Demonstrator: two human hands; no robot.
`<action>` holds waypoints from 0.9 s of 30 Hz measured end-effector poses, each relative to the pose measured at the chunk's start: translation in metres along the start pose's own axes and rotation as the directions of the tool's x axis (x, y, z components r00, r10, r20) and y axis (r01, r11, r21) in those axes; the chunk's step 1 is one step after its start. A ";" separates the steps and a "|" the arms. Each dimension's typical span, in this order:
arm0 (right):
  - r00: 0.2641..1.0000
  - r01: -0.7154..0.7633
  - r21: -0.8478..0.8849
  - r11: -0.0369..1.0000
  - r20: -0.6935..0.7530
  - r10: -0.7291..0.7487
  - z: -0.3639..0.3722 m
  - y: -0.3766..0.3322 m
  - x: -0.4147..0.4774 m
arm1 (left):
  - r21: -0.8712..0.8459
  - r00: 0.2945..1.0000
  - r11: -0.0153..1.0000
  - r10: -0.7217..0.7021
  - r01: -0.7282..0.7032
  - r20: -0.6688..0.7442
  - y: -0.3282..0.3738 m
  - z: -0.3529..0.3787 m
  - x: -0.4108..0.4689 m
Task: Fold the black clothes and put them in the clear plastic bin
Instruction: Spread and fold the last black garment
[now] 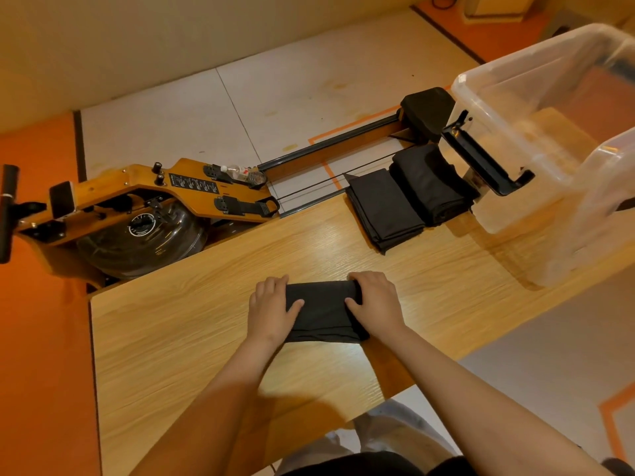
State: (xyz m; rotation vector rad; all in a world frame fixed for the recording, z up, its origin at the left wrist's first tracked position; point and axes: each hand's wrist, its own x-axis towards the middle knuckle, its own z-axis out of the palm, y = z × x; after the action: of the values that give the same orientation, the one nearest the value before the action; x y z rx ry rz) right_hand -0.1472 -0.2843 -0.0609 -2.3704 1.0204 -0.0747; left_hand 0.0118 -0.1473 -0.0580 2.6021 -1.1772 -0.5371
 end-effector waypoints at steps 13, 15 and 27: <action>0.977 -0.113 0.301 0.947 0.210 0.049 -0.018 0.005 -0.021 | -0.299 0.887 0.953 0.106 0.038 0.449 -0.011 -0.031 0.014; 0.978 -0.166 0.456 0.874 0.188 0.088 -0.022 0.005 -0.031 | -0.531 0.872 0.827 0.111 0.185 0.477 -0.006 -0.037 0.009; 0.889 -0.354 0.865 0.356 0.194 0.414 -0.069 0.005 -0.032 | -0.706 0.899 0.662 0.112 0.250 0.423 0.071 -0.053 0.064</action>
State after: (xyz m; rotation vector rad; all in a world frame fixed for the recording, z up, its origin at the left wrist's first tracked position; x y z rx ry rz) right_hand -0.1910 -0.2974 -0.0001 -1.1091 1.1498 -0.4047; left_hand 0.0251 -0.2390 0.0002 1.8289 -0.6976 -1.3545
